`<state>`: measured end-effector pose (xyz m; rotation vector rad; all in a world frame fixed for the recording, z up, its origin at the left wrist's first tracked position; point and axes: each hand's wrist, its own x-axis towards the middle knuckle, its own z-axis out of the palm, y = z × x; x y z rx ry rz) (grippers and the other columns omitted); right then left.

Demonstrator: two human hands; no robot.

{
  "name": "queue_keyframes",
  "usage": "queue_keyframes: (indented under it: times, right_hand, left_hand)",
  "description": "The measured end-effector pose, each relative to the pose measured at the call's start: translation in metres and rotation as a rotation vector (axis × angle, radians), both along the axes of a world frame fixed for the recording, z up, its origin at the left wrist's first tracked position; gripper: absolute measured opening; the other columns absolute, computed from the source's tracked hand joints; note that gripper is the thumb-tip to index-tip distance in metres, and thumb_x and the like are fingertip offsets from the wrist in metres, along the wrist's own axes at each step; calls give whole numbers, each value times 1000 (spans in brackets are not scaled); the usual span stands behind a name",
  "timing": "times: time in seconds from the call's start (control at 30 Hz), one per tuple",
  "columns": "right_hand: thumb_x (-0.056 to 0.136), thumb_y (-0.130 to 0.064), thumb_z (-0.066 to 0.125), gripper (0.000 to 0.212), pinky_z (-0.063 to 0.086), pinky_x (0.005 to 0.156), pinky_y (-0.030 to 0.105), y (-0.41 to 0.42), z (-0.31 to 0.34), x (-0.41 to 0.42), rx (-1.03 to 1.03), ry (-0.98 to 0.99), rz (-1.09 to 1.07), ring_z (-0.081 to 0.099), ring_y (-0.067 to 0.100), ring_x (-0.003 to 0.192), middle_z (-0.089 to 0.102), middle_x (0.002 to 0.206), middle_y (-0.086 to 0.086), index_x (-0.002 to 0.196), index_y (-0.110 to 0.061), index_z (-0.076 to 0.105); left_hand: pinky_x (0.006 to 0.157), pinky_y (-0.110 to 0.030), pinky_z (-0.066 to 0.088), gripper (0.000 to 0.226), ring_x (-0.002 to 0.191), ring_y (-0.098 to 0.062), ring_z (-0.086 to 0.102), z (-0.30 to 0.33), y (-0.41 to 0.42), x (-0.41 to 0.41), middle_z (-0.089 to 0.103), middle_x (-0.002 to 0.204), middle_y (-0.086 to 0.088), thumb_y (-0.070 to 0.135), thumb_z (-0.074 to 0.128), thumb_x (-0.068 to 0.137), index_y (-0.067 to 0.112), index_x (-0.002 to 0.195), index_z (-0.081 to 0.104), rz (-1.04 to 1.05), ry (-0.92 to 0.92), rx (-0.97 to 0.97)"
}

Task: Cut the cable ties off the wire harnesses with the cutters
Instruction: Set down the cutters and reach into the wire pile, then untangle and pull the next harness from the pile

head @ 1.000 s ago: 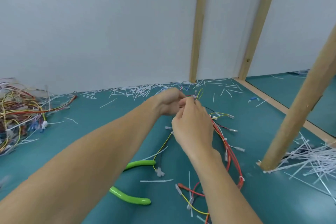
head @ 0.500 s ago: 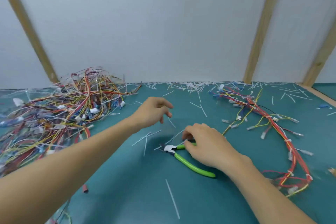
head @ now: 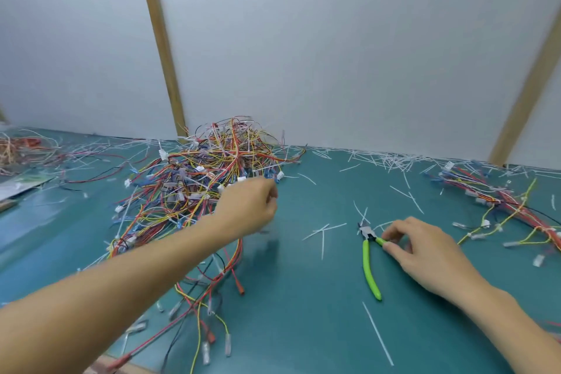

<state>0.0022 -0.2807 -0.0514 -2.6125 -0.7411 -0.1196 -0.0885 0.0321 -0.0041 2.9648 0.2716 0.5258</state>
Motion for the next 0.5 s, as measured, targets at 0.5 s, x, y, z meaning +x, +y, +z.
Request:
queue_keyframes:
  times: [0.5]
  right_hand:
    - [94,-44,62,13,39,56,26,-4,-2,7,141,-7,-53,59,-4,75,61,82,-40,83,-42,68]
  left_hand:
    - [61,-31,49,27,62,-20,56,23,104,46,58,67,-2,28,56,96,11,75,56,413,280,208]
